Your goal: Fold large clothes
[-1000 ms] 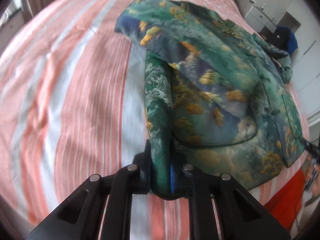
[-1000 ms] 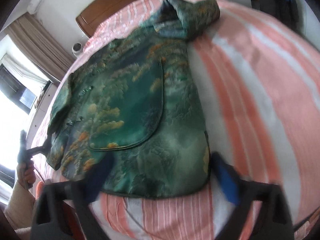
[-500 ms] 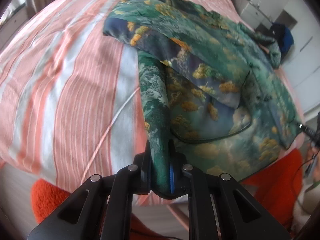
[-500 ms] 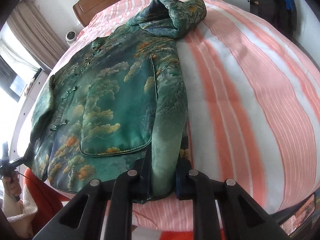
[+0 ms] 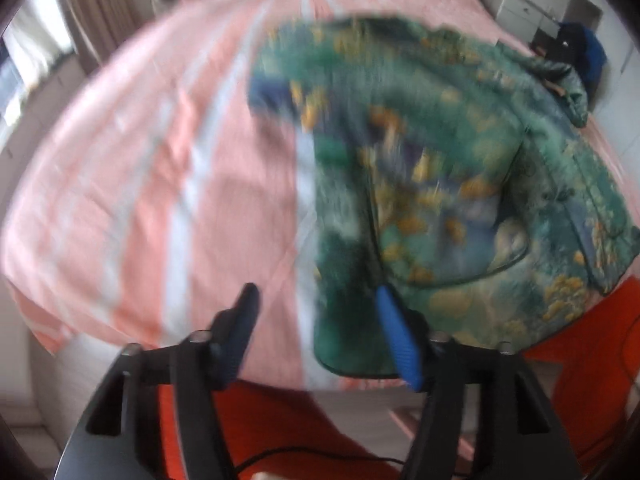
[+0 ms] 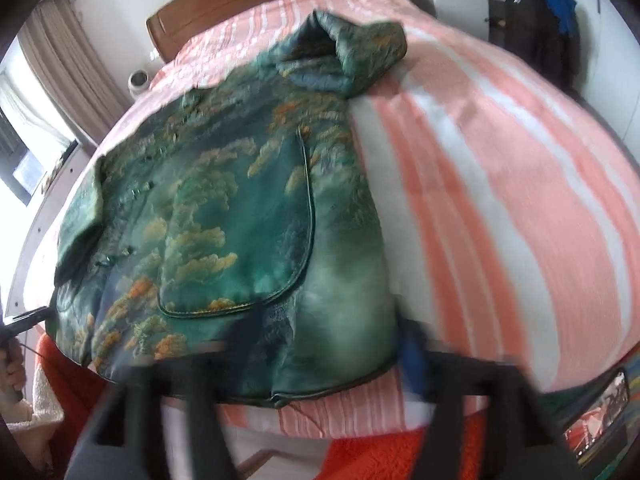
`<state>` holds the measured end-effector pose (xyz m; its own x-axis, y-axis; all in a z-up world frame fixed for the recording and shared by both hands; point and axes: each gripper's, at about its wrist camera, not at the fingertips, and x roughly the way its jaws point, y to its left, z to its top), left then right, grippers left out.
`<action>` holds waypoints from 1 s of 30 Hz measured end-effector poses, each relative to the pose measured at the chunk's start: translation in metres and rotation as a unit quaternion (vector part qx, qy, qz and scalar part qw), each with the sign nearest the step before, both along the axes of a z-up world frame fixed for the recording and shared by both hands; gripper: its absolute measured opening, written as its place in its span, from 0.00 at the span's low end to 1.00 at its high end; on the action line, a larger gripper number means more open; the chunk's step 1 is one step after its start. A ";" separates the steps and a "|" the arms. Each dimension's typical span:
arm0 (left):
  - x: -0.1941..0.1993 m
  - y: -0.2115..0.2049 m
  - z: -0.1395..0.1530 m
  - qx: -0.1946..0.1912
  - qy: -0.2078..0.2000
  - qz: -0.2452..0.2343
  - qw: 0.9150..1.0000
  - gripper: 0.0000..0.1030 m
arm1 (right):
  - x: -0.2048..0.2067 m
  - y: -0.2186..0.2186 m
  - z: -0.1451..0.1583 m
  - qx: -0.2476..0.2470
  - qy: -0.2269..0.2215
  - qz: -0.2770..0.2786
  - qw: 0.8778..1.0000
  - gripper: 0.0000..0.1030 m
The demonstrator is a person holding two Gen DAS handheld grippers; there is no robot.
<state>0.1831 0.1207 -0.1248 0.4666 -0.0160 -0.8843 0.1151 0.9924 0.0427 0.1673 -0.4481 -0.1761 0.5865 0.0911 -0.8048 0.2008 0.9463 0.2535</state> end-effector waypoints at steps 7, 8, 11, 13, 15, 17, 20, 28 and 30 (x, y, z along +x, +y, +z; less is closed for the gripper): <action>0.018 -0.093 0.046 0.054 -0.102 -0.195 0.974 0.98 | -0.016 0.024 0.022 -0.021 -0.038 -0.019 0.999 0.72; 0.024 -0.110 0.033 0.073 -0.096 -0.226 0.967 0.99 | -0.014 0.030 0.022 -0.011 -0.041 -0.015 0.999 0.72; 0.057 -0.145 -0.021 0.128 -0.047 -0.251 0.958 0.97 | -0.013 0.053 0.024 0.004 -0.047 0.003 0.999 0.72; 0.078 -0.148 -0.048 0.146 -0.024 -0.237 0.960 0.66 | -0.014 0.064 0.030 0.002 -0.051 0.019 0.999 0.72; 0.097 -0.132 -0.047 0.103 -0.016 -0.203 0.974 0.25 | -0.019 0.069 0.037 -0.014 -0.053 0.031 0.998 0.72; 0.108 -0.101 -0.022 0.028 -0.014 -0.161 0.986 0.11 | -0.025 0.068 0.048 -0.045 -0.057 0.038 0.997 0.72; 0.121 -0.037 0.025 -0.023 -0.060 -0.081 0.995 0.11 | -0.031 0.050 0.063 -0.088 -0.055 0.032 0.994 0.72; 0.137 0.240 0.041 -0.014 -0.096 0.340 0.936 0.72 | 0.028 -0.003 0.110 -0.173 -0.085 0.017 0.981 0.72; 0.128 0.278 0.022 0.007 -0.072 0.403 0.913 0.74 | 0.058 -0.002 0.118 -0.192 -0.096 0.036 0.976 0.72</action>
<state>0.3109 0.3991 -0.1028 0.4333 0.3935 -0.8108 -0.6588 0.7522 0.0130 0.2252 -0.4504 -0.0582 0.7331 -0.1492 -0.6636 0.1144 0.9888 -0.0959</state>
